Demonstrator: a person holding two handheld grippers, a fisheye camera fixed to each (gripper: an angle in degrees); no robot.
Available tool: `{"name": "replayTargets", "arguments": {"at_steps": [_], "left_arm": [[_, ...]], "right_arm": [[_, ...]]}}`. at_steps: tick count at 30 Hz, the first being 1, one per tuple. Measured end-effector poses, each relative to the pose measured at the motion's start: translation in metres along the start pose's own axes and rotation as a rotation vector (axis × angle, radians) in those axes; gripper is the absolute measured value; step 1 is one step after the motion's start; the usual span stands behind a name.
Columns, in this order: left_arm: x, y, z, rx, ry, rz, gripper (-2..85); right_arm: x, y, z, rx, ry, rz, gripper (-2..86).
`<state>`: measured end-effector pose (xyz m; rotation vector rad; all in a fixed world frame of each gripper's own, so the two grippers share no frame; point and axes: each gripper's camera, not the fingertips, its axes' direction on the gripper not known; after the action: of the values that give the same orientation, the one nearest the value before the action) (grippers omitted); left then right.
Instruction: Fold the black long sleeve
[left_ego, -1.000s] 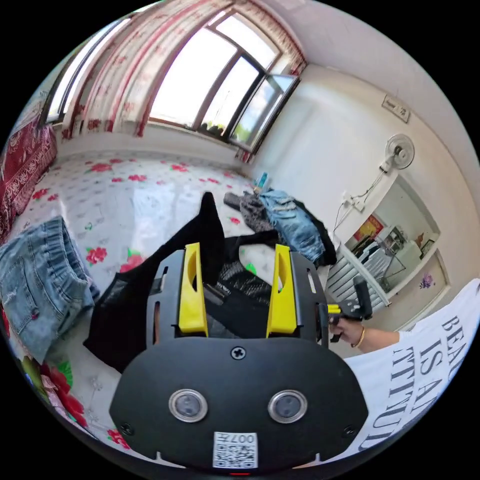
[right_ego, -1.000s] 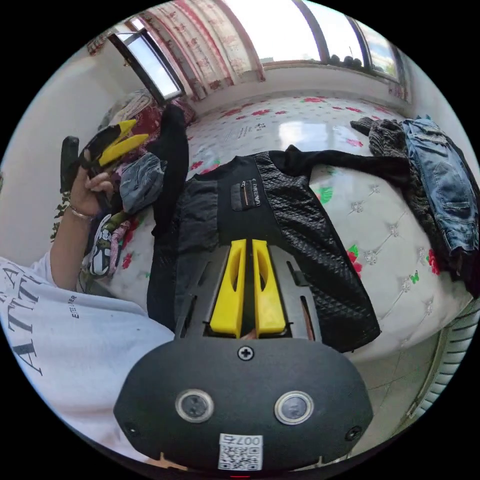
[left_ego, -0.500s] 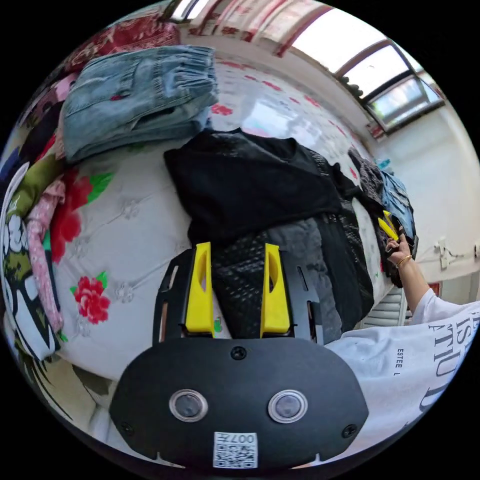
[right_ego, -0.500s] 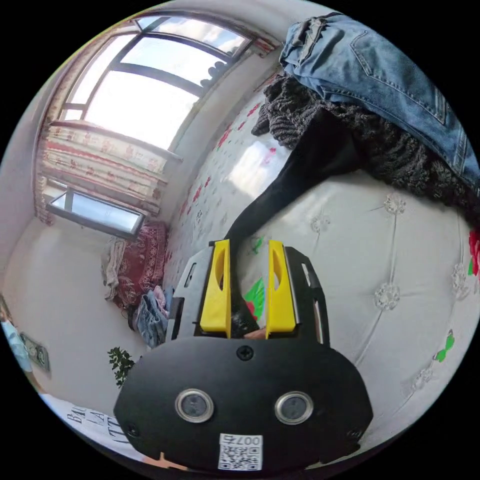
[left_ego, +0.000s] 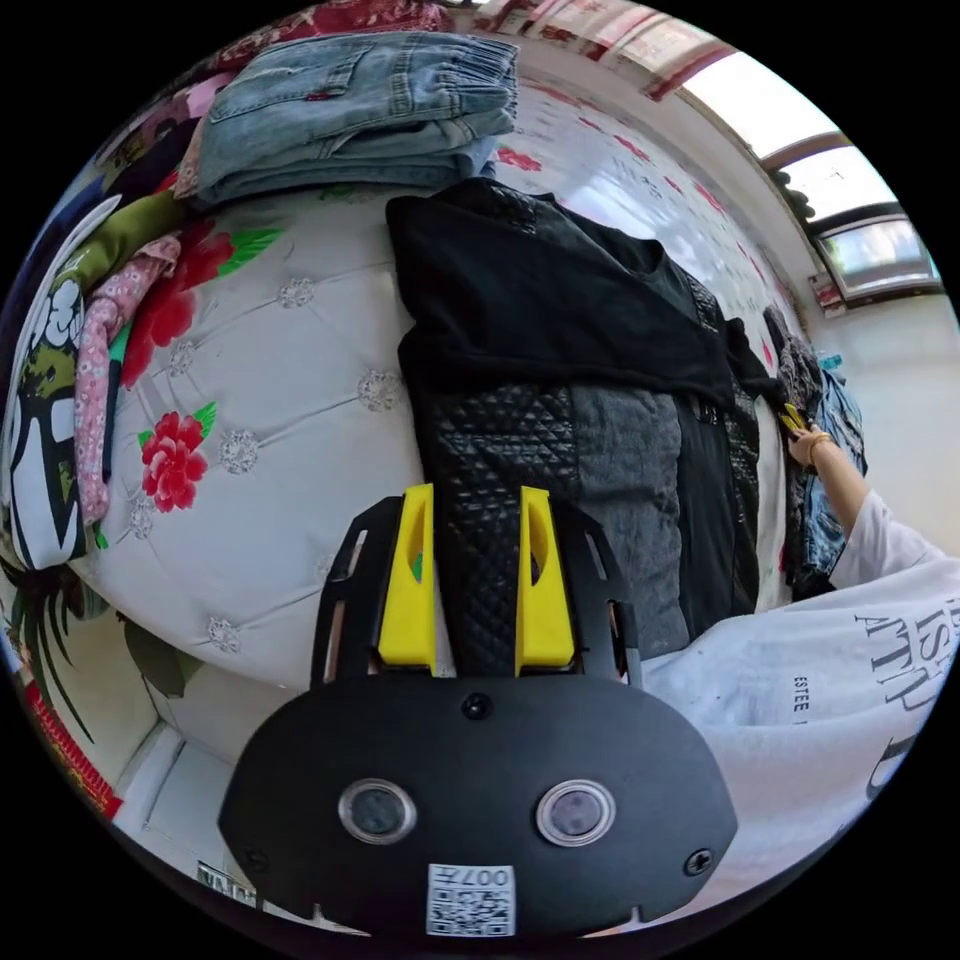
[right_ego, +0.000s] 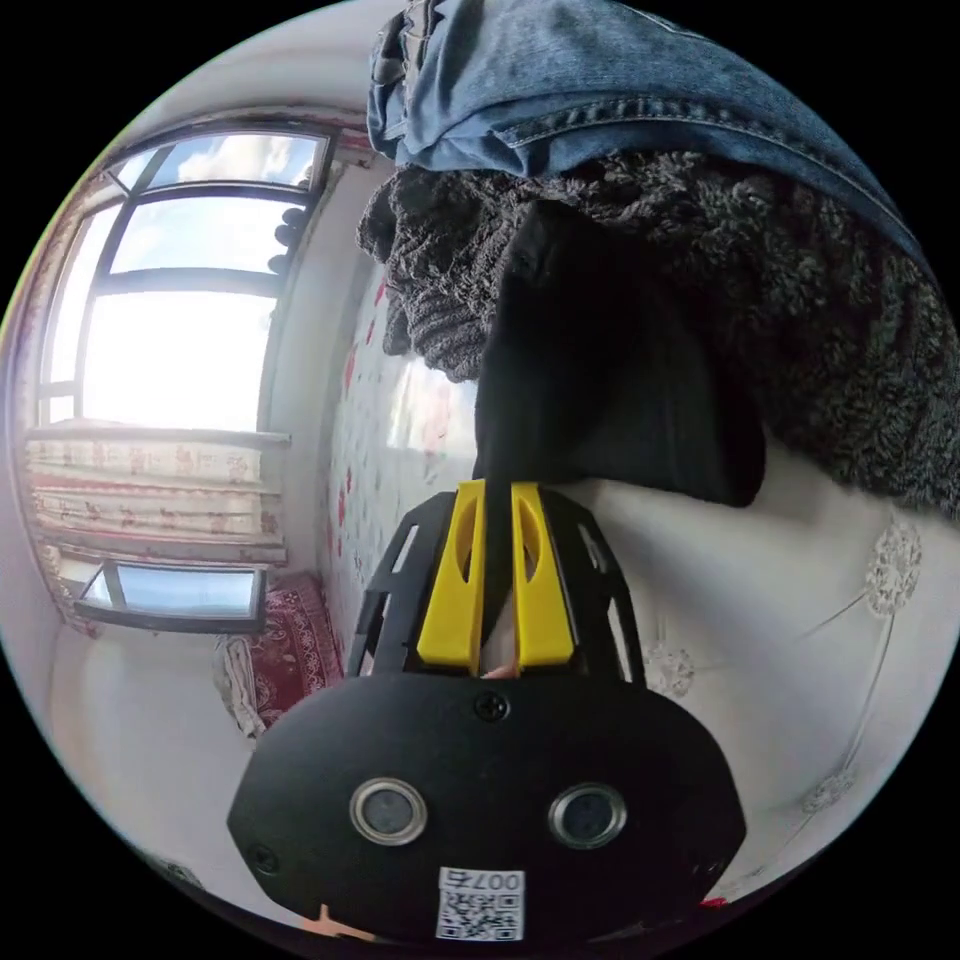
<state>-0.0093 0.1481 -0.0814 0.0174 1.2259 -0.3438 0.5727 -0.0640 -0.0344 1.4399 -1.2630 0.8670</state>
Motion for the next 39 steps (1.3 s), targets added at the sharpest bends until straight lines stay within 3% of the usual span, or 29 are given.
{"name": "replayTargets", "arguments": {"at_steps": [3, 6, 11, 14, 20, 27, 31, 34, 39], "left_arm": [[0.010, 0.002, -0.005, 0.021, 0.051, 0.054, 12.0], [0.014, 0.002, -0.009, 0.038, 0.071, 0.084, 11.8], [0.011, -0.005, -0.019, 0.087, 0.099, 0.090, 11.8], [0.003, -0.009, -0.029, 0.149, 0.140, 0.076, 12.3], [-0.021, -0.011, -0.043, 0.212, 0.149, 0.057, 12.5], [-0.030, -0.049, -0.041, 0.247, 0.093, 0.149, 13.4], [-0.028, -0.075, -0.035, 0.180, 0.075, 0.166, 13.1], [-0.038, -0.055, -0.044, 0.169, 0.113, 0.153, 12.8], [-0.057, 0.032, -0.040, -0.018, 0.126, 0.110, 13.4]], "right_arm": [[-0.047, 0.011, -0.006, 0.003, -0.200, -0.217, 4.5], [-0.137, 0.057, -0.009, -0.116, -0.359, -0.600, 3.6], [-0.274, 0.264, -0.029, -0.440, -0.584, -1.344, 4.3], [-0.279, 0.401, -0.024, -0.576, -0.569, -1.573, 5.3], [-0.195, 0.576, 0.048, -1.091, -0.260, -1.587, 6.9], [-0.184, 0.576, 0.055, -0.971, -0.013, -1.537, 6.9], [-0.180, 0.540, 0.050, -0.939, 0.034, -1.343, 7.9], [-0.147, 0.505, 0.022, -0.875, 0.177, -1.221, 8.6], [-0.075, 0.455, -0.053, -0.790, 0.464, -1.046, 9.6]]}}
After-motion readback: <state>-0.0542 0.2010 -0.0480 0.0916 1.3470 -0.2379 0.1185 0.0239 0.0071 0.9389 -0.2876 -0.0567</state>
